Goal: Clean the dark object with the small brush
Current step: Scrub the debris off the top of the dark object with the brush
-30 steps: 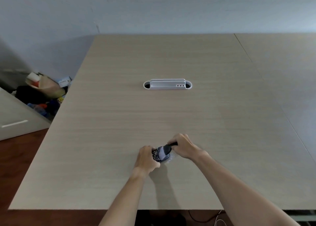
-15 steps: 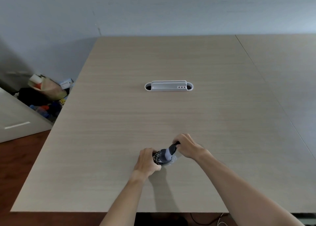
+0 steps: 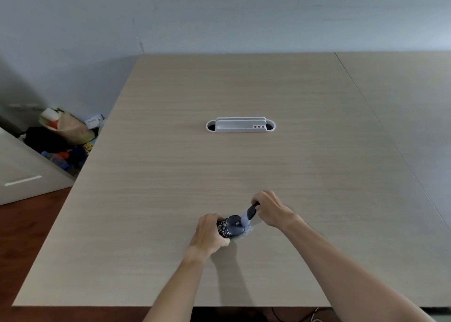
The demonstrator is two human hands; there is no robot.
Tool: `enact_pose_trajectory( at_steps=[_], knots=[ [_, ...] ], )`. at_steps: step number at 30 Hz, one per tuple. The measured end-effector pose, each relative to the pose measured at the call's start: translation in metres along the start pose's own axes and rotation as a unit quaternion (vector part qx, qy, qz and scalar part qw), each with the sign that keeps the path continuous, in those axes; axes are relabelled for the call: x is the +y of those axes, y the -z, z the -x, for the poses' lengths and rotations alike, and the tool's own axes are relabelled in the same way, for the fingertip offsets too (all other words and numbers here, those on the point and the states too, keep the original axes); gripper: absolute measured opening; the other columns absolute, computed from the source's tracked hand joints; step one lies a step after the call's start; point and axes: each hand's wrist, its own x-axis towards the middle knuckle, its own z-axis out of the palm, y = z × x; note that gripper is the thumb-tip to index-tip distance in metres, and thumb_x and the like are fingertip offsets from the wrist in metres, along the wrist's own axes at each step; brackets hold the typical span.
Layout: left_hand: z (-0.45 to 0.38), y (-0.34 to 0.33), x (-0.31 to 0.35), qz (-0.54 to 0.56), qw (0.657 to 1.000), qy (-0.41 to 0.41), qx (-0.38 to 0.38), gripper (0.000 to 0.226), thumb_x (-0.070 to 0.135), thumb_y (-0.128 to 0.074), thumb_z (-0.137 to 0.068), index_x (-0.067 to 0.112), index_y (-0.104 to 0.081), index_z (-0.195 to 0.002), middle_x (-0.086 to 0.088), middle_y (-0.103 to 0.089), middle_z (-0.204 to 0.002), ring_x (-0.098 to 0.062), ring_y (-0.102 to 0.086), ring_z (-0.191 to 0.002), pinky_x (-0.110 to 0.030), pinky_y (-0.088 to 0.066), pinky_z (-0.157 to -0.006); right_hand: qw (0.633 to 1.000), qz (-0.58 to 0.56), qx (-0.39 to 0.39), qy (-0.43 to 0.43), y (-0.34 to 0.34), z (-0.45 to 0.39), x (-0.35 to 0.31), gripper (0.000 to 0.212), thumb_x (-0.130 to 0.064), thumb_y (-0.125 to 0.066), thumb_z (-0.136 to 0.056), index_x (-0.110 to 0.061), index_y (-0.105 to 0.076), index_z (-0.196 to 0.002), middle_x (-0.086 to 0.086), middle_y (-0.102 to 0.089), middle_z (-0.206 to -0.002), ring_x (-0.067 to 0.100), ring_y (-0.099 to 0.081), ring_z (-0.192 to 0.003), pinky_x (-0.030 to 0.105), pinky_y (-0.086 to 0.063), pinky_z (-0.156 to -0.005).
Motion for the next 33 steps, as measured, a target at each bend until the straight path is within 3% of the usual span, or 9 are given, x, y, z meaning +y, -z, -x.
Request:
enact_pose_trajectory(
  at_steps=[5,9,13,17,19,24,27,30,33],
  knots=[
    [-0.001,-0.003,-0.009,-0.004,1.0,0.009,-0.014,0.049,0.035,-0.076,-0.047,0.026,-0.066,-0.095,0.003,-0.065,-0.093,-0.018,-0.056,-0.094,-0.02,-0.039,-0.073,0.998,-0.057,0.003,0.026,-0.006,0.0,-0.016,0.027,0.003,-0.052,-0.077,-0.004,-0.072,-0.094,0.013,-0.072,-0.099,0.027,-0.061,-0.095,0.025,-0.041,-0.077],
    [-0.001,-0.002,-0.011,-0.009,1.0,-0.006,-0.01,0.053,0.032,-0.081,-0.05,0.023,-0.066,-0.101,0.0,-0.065,-0.097,-0.019,-0.055,-0.098,-0.021,-0.039,-0.079,0.997,-0.025,-0.058,0.051,-0.007,0.005,-0.011,0.034,0.009,-0.046,-0.069,-0.004,-0.071,-0.089,0.015,-0.068,-0.102,0.028,-0.06,-0.098,0.033,-0.05,-0.085],
    [0.0,-0.001,-0.01,-0.016,1.0,-0.006,-0.012,0.054,0.033,-0.081,-0.053,0.024,-0.064,-0.104,0.001,-0.06,-0.1,-0.019,-0.053,-0.1,-0.021,-0.038,-0.081,0.999,-0.026,-0.036,0.027,0.006,0.005,-0.002,0.037,0.009,-0.04,-0.064,-0.006,-0.07,-0.08,0.011,-0.067,-0.094,0.027,-0.062,-0.092,0.034,-0.053,-0.079],
    [0.001,-0.001,-0.012,-0.023,1.0,-0.012,-0.013,0.053,0.038,-0.078,-0.052,0.026,-0.063,-0.101,0.002,-0.06,-0.098,-0.018,-0.055,-0.097,-0.022,-0.04,-0.079,0.996,-0.077,0.002,0.041,0.002,0.008,-0.02,0.035,0.009,-0.051,-0.066,-0.008,-0.074,-0.086,0.007,-0.075,-0.093,0.015,-0.062,-0.089,0.006,-0.041,-0.071],
    [0.0,-0.001,-0.012,-0.043,0.999,-0.016,-0.019,0.047,0.044,-0.073,-0.051,0.027,-0.061,-0.094,0.005,-0.062,-0.093,-0.018,-0.057,-0.093,-0.022,-0.039,-0.072,0.995,-0.086,-0.013,0.056,-0.006,0.011,-0.026,0.035,0.009,-0.052,-0.067,-0.01,-0.075,-0.087,0.005,-0.075,-0.092,0.01,-0.06,-0.085,0.0,-0.036,-0.065],
    [0.002,-0.003,-0.012,-0.05,0.998,-0.025,-0.007,0.05,0.04,-0.074,-0.054,0.02,-0.06,-0.097,0.002,-0.062,-0.096,-0.021,-0.057,-0.096,-0.027,-0.044,-0.077,0.995,-0.044,-0.029,0.089,-0.008,0.018,-0.015,0.038,0.009,-0.046,-0.065,-0.007,-0.073,-0.087,0.013,-0.071,-0.095,0.024,-0.061,-0.091,0.031,-0.052,-0.078],
    [0.004,-0.006,-0.013,-0.047,0.999,-0.009,0.009,0.051,0.038,-0.077,-0.057,0.016,-0.061,-0.1,0.0,-0.062,-0.098,-0.019,-0.055,-0.097,-0.025,-0.044,-0.081,0.996,-0.038,0.004,0.081,-0.004,0.02,-0.012,0.036,0.007,-0.047,-0.065,-0.008,-0.072,-0.086,0.011,-0.071,-0.093,0.023,-0.061,-0.089,0.025,-0.049,-0.074],
    [0.003,-0.006,-0.011,-0.074,0.997,-0.01,0.008,0.039,0.042,-0.072,-0.059,0.014,-0.059,-0.084,0.0,-0.062,-0.081,-0.024,-0.058,-0.087,-0.026,-0.041,-0.069,0.993,-0.069,0.001,0.096,-0.01,0.026,-0.022,0.036,0.007,-0.051,-0.067,-0.008,-0.074,-0.09,0.008,-0.074,-0.094,0.018,-0.063,-0.09,0.015,-0.047,-0.073],
    [0.004,-0.004,-0.004,-0.117,0.992,-0.035,-0.003,0.029,0.039,-0.065,-0.063,0.016,-0.048,-0.067,-0.003,-0.054,-0.064,-0.03,-0.056,-0.073,-0.032,-0.038,-0.062,0.991,-0.044,-0.029,0.121,-0.02,0.03,-0.021,0.037,0.008,-0.049,-0.069,-0.008,-0.071,-0.095,0.011,-0.069,-0.102,0.022,-0.059,-0.097,0.026,-0.05,-0.081]
  ],
)
